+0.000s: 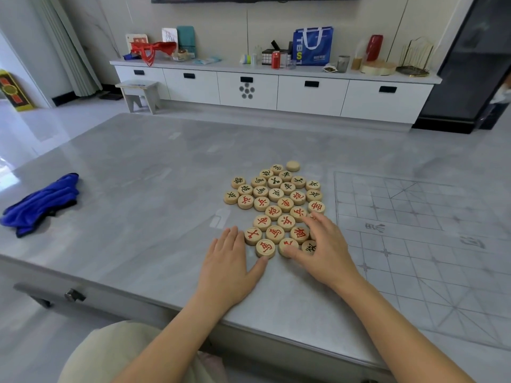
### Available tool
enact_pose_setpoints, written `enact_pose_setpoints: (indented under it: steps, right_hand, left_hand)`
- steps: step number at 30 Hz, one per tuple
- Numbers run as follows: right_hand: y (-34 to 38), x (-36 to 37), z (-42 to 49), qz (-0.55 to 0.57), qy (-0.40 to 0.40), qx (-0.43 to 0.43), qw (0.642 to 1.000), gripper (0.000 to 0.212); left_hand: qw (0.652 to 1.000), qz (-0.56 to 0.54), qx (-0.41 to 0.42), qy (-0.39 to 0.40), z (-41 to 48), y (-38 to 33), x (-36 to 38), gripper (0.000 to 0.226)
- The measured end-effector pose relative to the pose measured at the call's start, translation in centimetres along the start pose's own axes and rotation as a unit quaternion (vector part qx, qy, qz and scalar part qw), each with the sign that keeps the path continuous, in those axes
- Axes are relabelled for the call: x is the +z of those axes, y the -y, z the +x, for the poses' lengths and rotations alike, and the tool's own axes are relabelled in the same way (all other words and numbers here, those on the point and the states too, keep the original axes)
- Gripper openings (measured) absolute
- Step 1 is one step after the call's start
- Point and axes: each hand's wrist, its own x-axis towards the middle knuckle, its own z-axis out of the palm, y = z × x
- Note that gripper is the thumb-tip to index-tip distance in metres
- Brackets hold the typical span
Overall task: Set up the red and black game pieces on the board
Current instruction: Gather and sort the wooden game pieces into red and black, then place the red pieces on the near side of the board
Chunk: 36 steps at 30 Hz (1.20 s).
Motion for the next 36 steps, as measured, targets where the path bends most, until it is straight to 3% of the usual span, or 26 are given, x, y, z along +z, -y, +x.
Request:
enact_pose_setpoints:
  steps: [3, 12, 17, 22, 27, 31, 36]
  right_hand:
    - [2.2, 0.7, 2.9, -0.01, 0.018, -0.035, 0.999, 0.046]
    - [4.7, 2.2, 8.8, -0.173, 0.158, -0.055, 0.971, 0.047]
    - [3.9, 0.4, 7.1, -0.035, 0.065, -0.074, 0.995, 0.05]
    - [-0.6, -4.9, 0.2, 0.039, 0.044, -0.002, 0.998, 0.041]
    - [-3.3, -6.9, -7.1, -0.023, 0.064, 0.019, 0.997, 0.03]
    - [-3.4, -5.9, -9.5, -0.082, 0.078, 0.007, 0.994, 0.041]
    - [-3.8, -5.2, -10.0, -0.062, 0.062, 0.007, 0.996, 0.06]
  left_hand:
    - [1.0, -0.008, -0.002, -0.015, 0.0, 0.0, 0.1, 0.084]
    - [0.999, -0.029, -0.006, -0.024, -0.1, 0.0, 0.0, 0.086]
    - [1.0, -0.023, -0.005, -0.018, -0.1, 0.0, -0.1, 0.086]
    - [1.0, -0.019, 0.003, -0.02, 0.0, 0.0, -0.2, 0.084]
    - [1.0, -0.006, 0.001, -0.019, 0.0, 0.1, 0.1, 0.083]
    - [1.0, 0.005, -0.004, -0.011, 0.1, -0.1, 0.0, 0.081]
    - [1.0, 0.001, -0.005, -0.007, 0.1, -0.2, -0.2, 0.079]
